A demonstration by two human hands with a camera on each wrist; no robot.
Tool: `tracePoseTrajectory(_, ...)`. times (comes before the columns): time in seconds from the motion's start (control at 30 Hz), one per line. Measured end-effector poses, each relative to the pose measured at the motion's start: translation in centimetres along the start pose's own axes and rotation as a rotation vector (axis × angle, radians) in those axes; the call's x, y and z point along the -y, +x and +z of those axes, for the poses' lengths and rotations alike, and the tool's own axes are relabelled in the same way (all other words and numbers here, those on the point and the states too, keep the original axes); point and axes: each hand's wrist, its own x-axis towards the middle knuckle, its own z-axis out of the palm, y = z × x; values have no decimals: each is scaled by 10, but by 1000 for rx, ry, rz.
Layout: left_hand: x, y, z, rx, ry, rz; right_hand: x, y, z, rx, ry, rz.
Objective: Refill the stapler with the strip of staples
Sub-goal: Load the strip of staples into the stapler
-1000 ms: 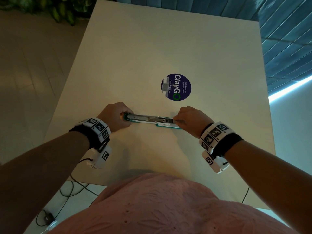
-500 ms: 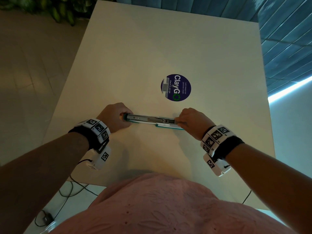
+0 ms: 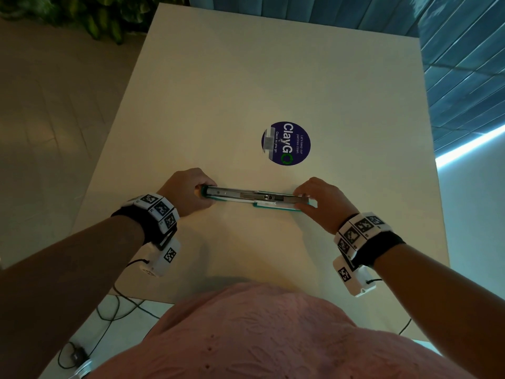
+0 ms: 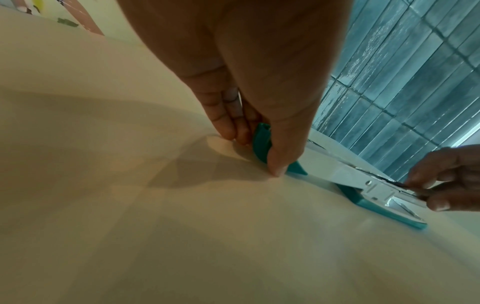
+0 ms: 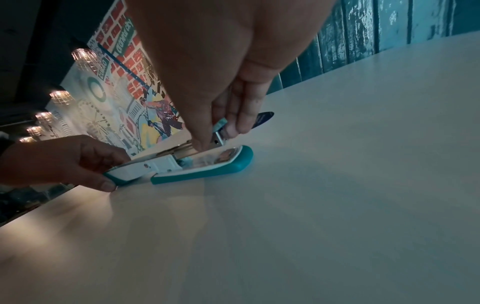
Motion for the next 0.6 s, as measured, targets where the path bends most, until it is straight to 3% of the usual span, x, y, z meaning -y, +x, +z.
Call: tracePoseTrajectory(0.6,1,0,-1,1,22,5,-1,0,1,-16,-14,-26)
